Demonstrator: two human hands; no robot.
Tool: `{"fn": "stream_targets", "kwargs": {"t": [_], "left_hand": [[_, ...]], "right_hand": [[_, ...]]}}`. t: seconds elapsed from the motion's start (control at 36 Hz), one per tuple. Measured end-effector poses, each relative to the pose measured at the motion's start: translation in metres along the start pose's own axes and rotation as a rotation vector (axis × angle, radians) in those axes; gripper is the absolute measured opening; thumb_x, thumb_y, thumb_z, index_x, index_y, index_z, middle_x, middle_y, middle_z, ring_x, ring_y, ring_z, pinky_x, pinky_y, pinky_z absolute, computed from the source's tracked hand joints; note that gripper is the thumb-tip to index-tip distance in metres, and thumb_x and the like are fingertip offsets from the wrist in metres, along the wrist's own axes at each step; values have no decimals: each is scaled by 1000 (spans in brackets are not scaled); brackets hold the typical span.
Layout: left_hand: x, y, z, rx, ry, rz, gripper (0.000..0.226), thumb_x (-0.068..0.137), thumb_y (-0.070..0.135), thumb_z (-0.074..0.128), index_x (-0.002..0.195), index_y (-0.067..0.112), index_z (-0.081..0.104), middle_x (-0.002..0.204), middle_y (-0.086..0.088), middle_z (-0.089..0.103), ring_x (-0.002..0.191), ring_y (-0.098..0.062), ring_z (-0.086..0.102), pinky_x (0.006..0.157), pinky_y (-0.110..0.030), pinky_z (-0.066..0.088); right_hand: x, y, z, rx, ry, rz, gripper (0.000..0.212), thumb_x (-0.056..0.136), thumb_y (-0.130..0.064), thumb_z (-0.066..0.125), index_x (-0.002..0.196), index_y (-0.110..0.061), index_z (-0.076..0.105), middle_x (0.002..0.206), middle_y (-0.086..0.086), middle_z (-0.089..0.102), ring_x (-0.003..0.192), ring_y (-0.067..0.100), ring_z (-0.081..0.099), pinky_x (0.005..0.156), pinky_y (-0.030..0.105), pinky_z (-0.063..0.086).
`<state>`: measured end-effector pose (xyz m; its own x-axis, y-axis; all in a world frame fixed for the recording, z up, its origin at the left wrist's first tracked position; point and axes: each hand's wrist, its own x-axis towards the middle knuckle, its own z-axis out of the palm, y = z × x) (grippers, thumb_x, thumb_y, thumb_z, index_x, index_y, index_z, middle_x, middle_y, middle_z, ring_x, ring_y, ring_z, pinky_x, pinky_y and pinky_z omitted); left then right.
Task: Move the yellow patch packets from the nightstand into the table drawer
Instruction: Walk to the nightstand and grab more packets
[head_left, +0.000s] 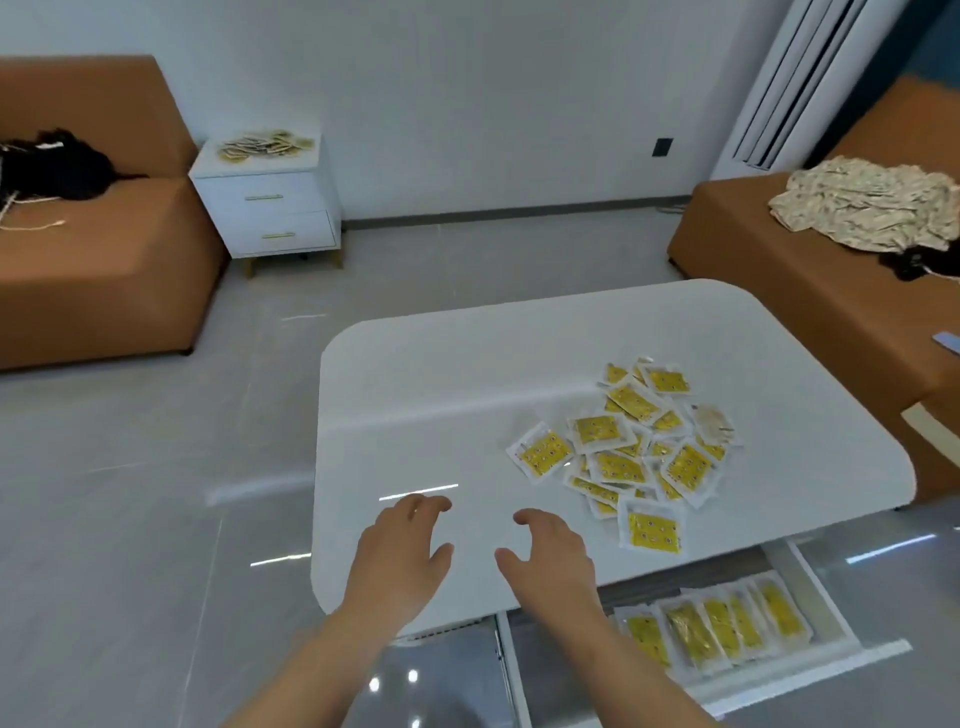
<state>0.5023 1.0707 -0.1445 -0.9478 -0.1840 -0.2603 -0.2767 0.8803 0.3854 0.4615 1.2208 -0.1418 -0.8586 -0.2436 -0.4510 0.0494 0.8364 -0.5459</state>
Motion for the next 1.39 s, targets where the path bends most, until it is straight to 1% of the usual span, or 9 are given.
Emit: {"fn": "stream_targets", "kwargs": {"t": [0.22, 0.39, 0.5, 0.67, 0.83, 0.97, 1.11, 1.25, 1.39], "left_hand": [[28, -19, -31, 46, 53, 62, 44, 95, 31, 45, 138, 29, 34, 143, 9, 36, 126, -14, 42, 97, -23, 34], [53, -37, -52, 84, 25, 94, 45, 94, 31, 47, 138, 27, 36, 142, 7, 37, 125, -17, 42, 95, -27, 35], [80, -69, -74, 84, 23, 98, 45, 94, 31, 47, 138, 27, 35, 143, 7, 37, 126, -17, 40, 96, -27, 35], [128, -151, -122, 104, 27, 128, 46, 94, 33, 46, 138, 28, 34, 142, 9, 36, 127, -15, 40, 98, -26, 36], [180, -247, -203, 108, 29, 145, 47, 93, 31, 48, 138, 27, 36, 139, 6, 40, 127, -17, 40, 99, -29, 36], [221, -310, -272, 135, 90, 148, 46, 93, 32, 47, 138, 28, 36, 141, 6, 40, 128, -18, 40, 100, -31, 36], [269, -346, -321, 106, 153, 164, 45, 94, 32, 48, 137, 27, 36, 141, 4, 41, 129, -19, 39, 103, -33, 35], [318, -379, -353, 125, 137, 174, 46, 94, 32, 48, 138, 27, 36, 141, 5, 40, 129, -18, 38, 104, -31, 34], [403, -402, -385, 136, 141, 157, 47, 94, 33, 47, 139, 27, 35, 143, 4, 40, 132, -19, 36, 104, -32, 33]], "right_hand": [[18, -32, -8, -58, 39, -25, 46, 93, -31, 45, 137, -24, 36, 144, -3, 37, 131, 19, 34, 104, 31, 28], [30, -55, -2, -104, 41, 8, 46, 93, -30, 44, 138, -23, 36, 143, -1, 37, 130, 21, 35, 102, 32, 30], [54, -90, 11, -109, 67, 27, 46, 93, -30, 44, 138, -23, 36, 142, -1, 38, 130, 21, 35, 102, 32, 30], [105, -178, 45, -106, 100, 34, 47, 93, -30, 44, 139, -23, 35, 143, -1, 37, 130, 21, 34, 103, 31, 29], [155, -302, 76, -54, 167, 2, 47, 94, -30, 44, 140, -23, 34, 146, -2, 36, 131, 19, 36, 105, 31, 30], [195, -395, 84, -63, 228, -59, 48, 93, -29, 45, 140, -23, 35, 146, -3, 36, 131, 19, 36, 105, 31, 31], [241, -457, 80, -85, 284, -122, 49, 92, -28, 45, 139, -22, 36, 145, -3, 36, 132, 19, 33, 105, 31, 28], [297, -506, 85, -76, 251, -130, 50, 91, -29, 46, 139, -24, 35, 146, -3, 35, 132, 21, 33, 107, 32, 28], [377, -546, 74, -60, 247, -135, 49, 92, -30, 45, 139, -23, 35, 147, -2, 34, 133, 22, 32, 107, 33, 27]]}}
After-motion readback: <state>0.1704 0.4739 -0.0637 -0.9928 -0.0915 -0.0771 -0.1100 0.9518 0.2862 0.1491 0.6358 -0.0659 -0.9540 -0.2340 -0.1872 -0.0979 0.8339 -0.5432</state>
